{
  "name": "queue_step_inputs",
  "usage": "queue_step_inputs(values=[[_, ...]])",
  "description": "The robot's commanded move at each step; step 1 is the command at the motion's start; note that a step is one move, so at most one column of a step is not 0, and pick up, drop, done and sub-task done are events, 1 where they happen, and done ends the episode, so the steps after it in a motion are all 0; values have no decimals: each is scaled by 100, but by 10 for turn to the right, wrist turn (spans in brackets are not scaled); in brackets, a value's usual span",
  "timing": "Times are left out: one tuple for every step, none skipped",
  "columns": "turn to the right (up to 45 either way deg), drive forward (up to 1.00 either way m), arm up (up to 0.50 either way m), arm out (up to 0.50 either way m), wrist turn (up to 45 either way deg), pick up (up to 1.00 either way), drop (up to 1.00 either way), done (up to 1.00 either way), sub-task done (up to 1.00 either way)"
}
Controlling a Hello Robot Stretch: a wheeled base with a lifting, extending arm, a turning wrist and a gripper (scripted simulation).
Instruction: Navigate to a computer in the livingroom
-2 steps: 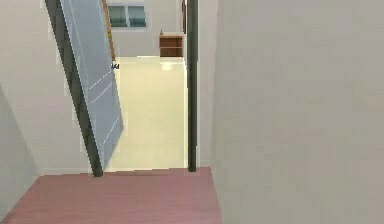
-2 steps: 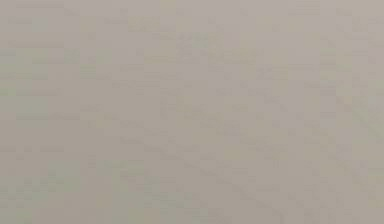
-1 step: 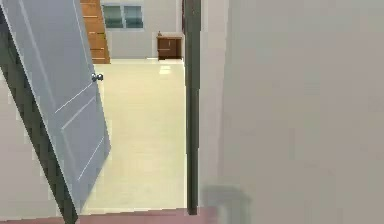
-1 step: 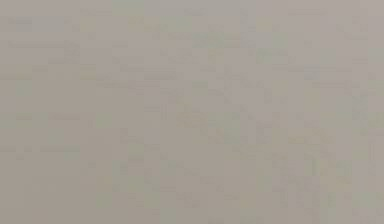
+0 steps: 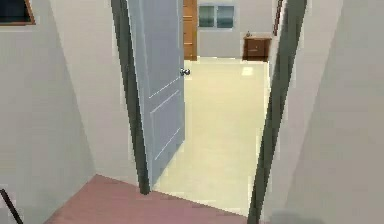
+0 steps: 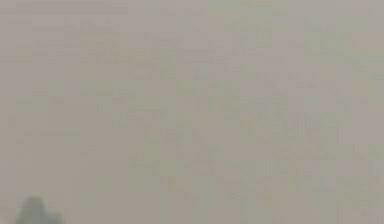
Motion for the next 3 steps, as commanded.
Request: queue_step_inputs(values=[[0,100,0,0,0,0,0,0,0],[-180,0,0,0,0,0,0,0,0],[0,15,0,0,0,0,0,0,0]])
